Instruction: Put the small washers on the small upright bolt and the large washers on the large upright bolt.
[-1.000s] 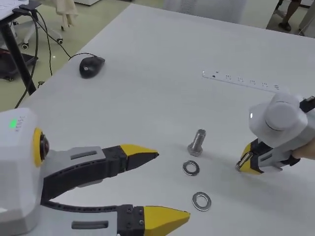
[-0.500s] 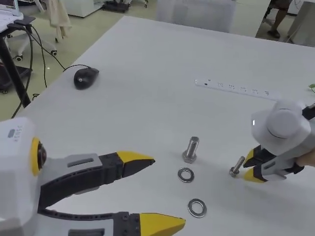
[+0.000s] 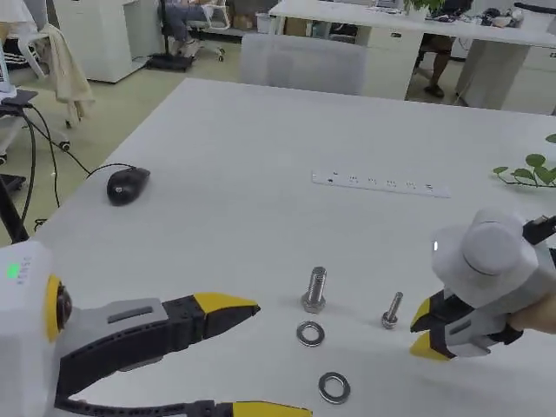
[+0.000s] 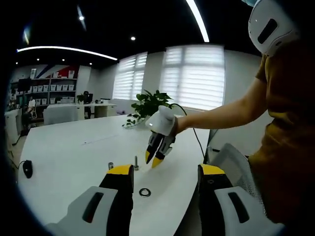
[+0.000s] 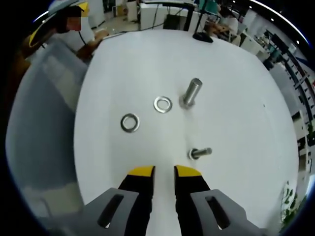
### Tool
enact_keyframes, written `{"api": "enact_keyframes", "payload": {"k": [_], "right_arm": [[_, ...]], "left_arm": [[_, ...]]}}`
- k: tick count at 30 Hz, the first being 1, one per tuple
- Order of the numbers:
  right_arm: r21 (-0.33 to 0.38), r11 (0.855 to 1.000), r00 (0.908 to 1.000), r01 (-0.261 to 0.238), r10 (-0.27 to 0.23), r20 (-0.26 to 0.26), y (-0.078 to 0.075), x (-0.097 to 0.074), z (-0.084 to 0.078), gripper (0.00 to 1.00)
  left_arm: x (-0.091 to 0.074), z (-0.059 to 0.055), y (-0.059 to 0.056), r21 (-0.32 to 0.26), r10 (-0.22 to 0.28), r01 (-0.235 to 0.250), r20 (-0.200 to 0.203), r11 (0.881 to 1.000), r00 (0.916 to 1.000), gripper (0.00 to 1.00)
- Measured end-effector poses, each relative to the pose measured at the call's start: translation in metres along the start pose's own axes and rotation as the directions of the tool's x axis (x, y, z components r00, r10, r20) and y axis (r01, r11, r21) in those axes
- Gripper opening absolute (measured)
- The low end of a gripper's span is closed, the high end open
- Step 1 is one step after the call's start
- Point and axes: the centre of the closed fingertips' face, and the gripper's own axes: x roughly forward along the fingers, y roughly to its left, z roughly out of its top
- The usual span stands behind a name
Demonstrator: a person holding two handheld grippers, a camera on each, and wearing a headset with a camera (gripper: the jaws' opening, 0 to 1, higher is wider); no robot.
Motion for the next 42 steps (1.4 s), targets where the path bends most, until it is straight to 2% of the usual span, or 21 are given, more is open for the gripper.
{"api": "enact_keyframes", "payload": {"k": [9, 11, 17, 23, 26, 30, 33, 37, 42], "right_arm": [[0.014, 1.000, 0.9993, 0.007, -0.008, 0.037, 0.023, 0.004, 0.016, 0.16], [0.017, 1.000, 0.9984, -0.009, 0.008, 0.056, 0.030, 0.006, 0.020, 0.16], [0.025, 1.000, 0.9982, -0.015, 0.013, 0.059, 0.042, 0.013, 0.026, 0.17], [0.020, 0.999, 0.9984, -0.044, 0.044, 0.035, 0.060, 0.027, 0.028, 0.17], [0.023, 0.999, 0.9980, -0.049, 0.048, 0.041, 0.063, 0.030, 0.033, 0.17], [0.024, 0.999, 0.9981, -0.045, 0.044, 0.042, 0.064, 0.034, 0.040, 0.18], [0.022, 0.999, 0.9983, -0.046, 0.045, 0.037, 0.064, 0.037, 0.045, 0.19], [0.010, 0.999, 0.9985, -0.051, 0.051, 0.021, 0.065, 0.041, 0.050, 0.21], [0.006, 0.999, 0.9987, -0.051, 0.051, 0.008, 0.060, 0.043, 0.054, 0.22]], "left_arm": [[-0.009, 0.002, -0.004, 0.029, -0.020, 0.020, -0.003, 0.999, 0.9998, 0.51], [-0.011, 0.002, -0.005, 0.036, -0.025, 0.025, -0.003, 0.999, 0.9997, 0.51], [-0.015, -0.001, -0.010, 0.034, -0.045, 0.045, -0.002, 0.998, 0.9990, 0.51], [-0.018, -0.003, -0.012, 0.028, -0.063, 0.063, 0.001, 0.998, 0.9980, 0.51], [-0.019, -0.005, -0.013, 0.029, -0.073, 0.073, 0.004, 0.997, 0.9973, 0.51], [-0.021, -0.010, -0.011, 0.040, -0.083, 0.083, -0.015, 0.996, 0.9965, 0.51], [-0.024, -0.008, -0.010, 0.034, -0.091, 0.091, 0.007, 0.995, 0.9958, 0.51], [-0.025, -0.010, -0.006, 0.032, -0.101, 0.101, 0.013, 0.994, 0.9948, 0.51], [-0.024, -0.008, -0.002, 0.020, -0.121, 0.121, 0.035, 0.992, 0.9920, 0.51]]}}
